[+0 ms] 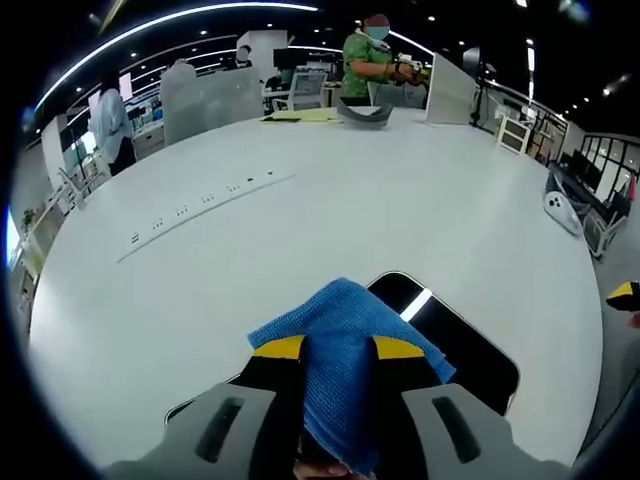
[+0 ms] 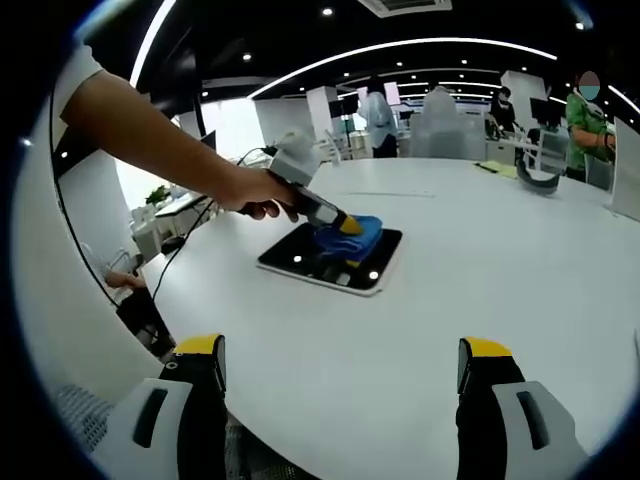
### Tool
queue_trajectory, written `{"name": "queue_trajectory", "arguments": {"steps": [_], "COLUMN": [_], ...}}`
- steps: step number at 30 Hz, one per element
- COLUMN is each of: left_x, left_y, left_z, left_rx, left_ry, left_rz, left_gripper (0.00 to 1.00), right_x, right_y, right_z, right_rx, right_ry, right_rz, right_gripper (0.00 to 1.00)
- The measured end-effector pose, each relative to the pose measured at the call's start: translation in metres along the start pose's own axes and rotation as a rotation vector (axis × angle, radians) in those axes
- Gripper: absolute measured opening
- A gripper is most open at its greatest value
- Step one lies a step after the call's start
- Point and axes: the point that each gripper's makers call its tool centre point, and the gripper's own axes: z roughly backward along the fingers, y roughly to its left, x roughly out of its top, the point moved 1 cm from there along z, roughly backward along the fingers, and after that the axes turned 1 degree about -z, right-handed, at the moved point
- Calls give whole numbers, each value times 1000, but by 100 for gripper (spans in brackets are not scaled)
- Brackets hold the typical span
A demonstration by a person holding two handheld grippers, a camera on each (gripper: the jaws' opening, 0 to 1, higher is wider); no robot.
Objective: Wipe the mirror surface with the cleaning cloth until all visible marks leave the cleaned area.
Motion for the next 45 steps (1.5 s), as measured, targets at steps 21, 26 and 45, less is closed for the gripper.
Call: {"name": "queue_trajectory", "arguments": {"steps": [21,26,45], "left_x": [13,16,21], "left_y": [-20,-25,-37], "left_z": [-14,-17,-24], "left_rx": [-9,-13,-19], "left_ry": [-6,-5,-4], "left_rz": [21,25,19], "left_gripper": [26,27,29], "right_x": [0,0,2], "right_y": [-1,-1,-4], "right_z": [1,2,4], "right_rx": [6,5,7], "right_ry": [-7,-8,-12], "right_rz": [-7,-10,-6], "right_gripper": [97,97,97]}}
